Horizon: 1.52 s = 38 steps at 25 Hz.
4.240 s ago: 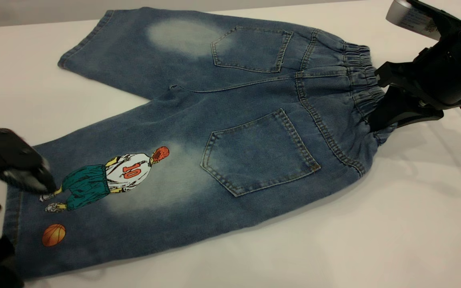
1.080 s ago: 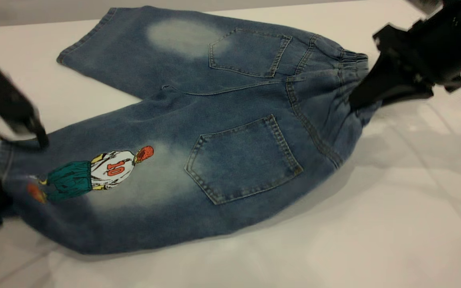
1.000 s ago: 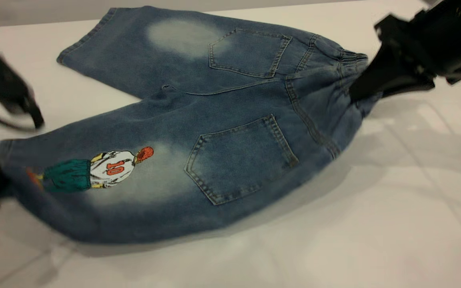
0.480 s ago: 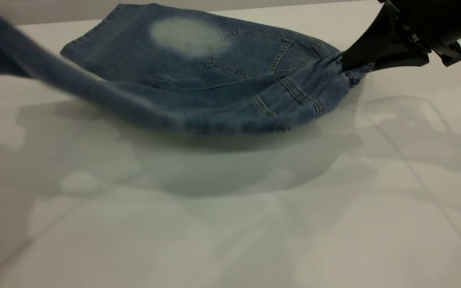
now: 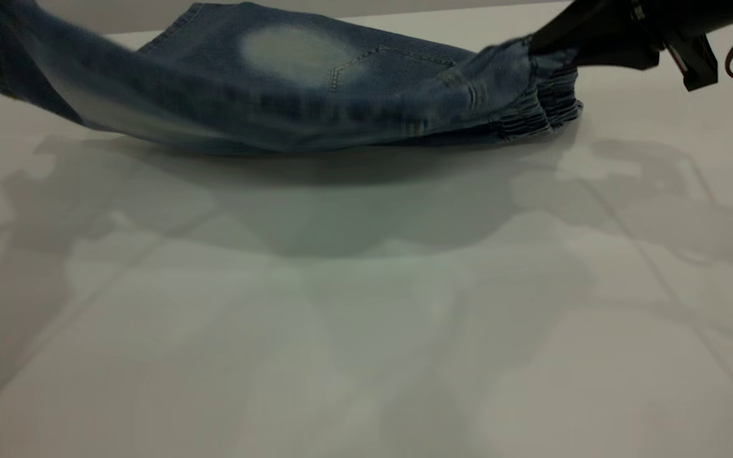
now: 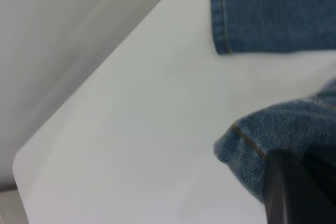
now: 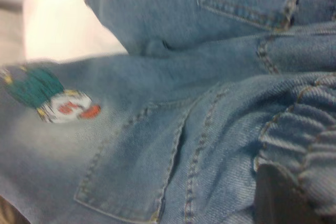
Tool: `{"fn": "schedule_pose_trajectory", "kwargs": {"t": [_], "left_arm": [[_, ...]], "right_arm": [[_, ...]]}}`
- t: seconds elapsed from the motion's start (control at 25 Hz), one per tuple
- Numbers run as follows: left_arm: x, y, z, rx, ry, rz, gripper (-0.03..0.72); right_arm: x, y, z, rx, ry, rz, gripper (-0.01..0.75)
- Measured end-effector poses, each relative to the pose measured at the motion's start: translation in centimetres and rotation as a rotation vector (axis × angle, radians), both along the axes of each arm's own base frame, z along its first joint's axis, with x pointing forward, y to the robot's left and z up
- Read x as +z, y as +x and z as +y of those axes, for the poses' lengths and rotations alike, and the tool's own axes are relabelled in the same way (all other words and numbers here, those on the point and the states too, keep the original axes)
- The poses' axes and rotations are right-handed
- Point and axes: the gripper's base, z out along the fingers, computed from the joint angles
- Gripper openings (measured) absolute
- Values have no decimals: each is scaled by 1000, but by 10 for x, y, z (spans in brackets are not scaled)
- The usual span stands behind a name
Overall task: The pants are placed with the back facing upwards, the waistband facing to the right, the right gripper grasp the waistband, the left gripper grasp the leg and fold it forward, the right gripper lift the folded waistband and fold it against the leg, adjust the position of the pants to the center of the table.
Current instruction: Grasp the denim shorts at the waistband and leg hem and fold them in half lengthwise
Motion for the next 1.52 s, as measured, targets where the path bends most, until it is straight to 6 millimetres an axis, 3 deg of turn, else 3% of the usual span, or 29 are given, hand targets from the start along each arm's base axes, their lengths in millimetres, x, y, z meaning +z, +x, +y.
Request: {"fn": "schedule_pose_trajectory", "kwargs": {"t": [0.4,0.68,1.0,1.28,1.52], "left_arm": [[1,73,-8,9,-24,-80,32],[-9,109,-13,7,-26,-105,32],[-35,120,-15,-2,-21,-64,32],[-37,122,-18,-34,-12,-75,32],[-38,121,-21,-41,-11,-73,32]], "right_arm": [[5,7,-16,-173,121,54,57],[4,9,-25,-275,179,141,62],[2,9,-27,-400,258,267,67],[-3,11,-33,-592,319,408,76],[-5,16,-38,-652,303,416,77]]}}
